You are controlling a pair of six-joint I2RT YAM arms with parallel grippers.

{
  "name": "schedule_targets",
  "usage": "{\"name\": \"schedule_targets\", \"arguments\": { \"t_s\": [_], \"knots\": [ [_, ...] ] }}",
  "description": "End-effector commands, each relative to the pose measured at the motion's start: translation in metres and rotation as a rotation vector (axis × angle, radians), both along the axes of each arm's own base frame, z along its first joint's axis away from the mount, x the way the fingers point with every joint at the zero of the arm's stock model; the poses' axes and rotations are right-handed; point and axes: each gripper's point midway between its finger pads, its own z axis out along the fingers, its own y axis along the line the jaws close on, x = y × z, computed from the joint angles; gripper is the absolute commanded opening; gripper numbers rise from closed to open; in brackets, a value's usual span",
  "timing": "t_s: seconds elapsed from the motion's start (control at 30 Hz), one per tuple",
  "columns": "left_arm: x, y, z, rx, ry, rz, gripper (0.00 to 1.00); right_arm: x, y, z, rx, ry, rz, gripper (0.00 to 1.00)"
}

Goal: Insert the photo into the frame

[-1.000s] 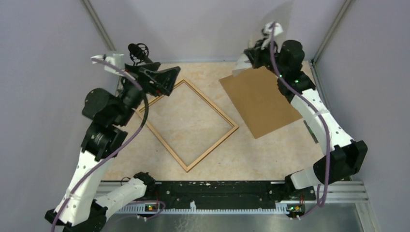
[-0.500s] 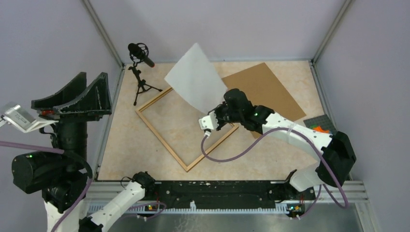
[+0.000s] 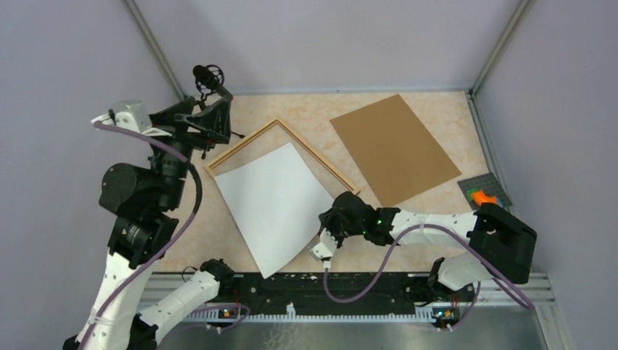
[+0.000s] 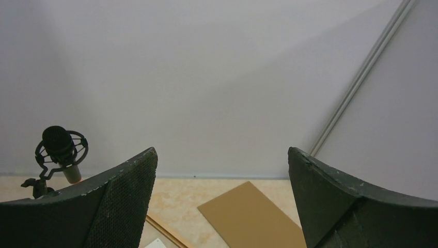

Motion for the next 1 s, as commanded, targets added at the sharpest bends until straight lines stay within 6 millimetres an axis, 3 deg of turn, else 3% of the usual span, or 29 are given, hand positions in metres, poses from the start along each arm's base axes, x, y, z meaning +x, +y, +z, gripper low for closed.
{"name": "schedule_targets", "arguments": {
  "t_s": [0.0, 0.03, 0.1, 0.2, 0.3, 0.33, 0.43, 0.5, 0.53, 0.6, 0.67, 0.77, 0.87, 0.97],
  "knots": [
    [0.012, -0.010, -0.004, 0.027, -0.030, -0.008, 0.99, 0.008, -0.003, 0.024, 0.133, -0.146, -0.017, 0.00],
    [0.017, -0.013, -0.009, 0.034, -0.024, -0.011, 0.99, 0.009, -0.003, 0.025, 0.159, -0.156, -0.031, 0.02],
    [0.026, -0.021, -0.018, 0.053, -0.007, -0.022, 0.99, 0.015, -0.008, 0.027, 0.185, -0.145, -0.099, 0.28],
    [0.036, -0.027, -0.030, 0.081, 0.020, -0.027, 0.99, 0.036, -0.030, 0.022, 0.165, -0.138, -0.297, 0.38],
    [0.041, -0.028, -0.042, 0.085, 0.033, -0.014, 0.99, 0.055, -0.061, 0.017, 0.197, -0.134, -0.555, 0.91],
    [0.044, -0.028, -0.048, 0.089, 0.045, -0.010, 0.99, 0.054, -0.066, 0.018, 0.262, -0.086, -0.633, 0.98],
    [0.053, -0.033, -0.062, 0.095, 0.059, -0.009, 0.99, 0.031, -0.068, 0.030, 0.454, 0.107, -0.681, 0.99],
    [0.059, -0.038, -0.071, 0.108, 0.080, -0.016, 0.99, 0.024, -0.067, 0.050, 0.629, 0.271, -0.771, 0.99],
    [0.062, -0.040, -0.075, 0.115, 0.092, -0.019, 0.99, 0.028, -0.071, 0.064, 0.749, 0.346, -0.866, 0.99],
    [0.065, -0.042, -0.083, 0.123, 0.107, -0.026, 0.99, 0.044, -0.100, 0.084, 1.056, 0.530, -1.246, 0.99],
    [0.065, -0.042, -0.090, 0.126, 0.109, -0.025, 0.99, 0.040, -0.114, 0.071, 1.108, 0.726, -1.518, 0.99],
    [0.065, -0.041, -0.099, 0.127, 0.115, -0.021, 0.99, 0.010, -0.095, 0.040, 0.981, 1.004, -1.607, 0.99],
    [0.069, -0.041, -0.112, 0.138, 0.143, -0.018, 0.99, -0.017, -0.092, 0.012, 0.958, 1.252, -1.801, 0.99],
    [0.070, -0.040, -0.117, 0.143, 0.153, -0.016, 0.99, -0.040, -0.073, 0.000, 0.990, 1.588, -1.834, 0.99]
  ]
}}
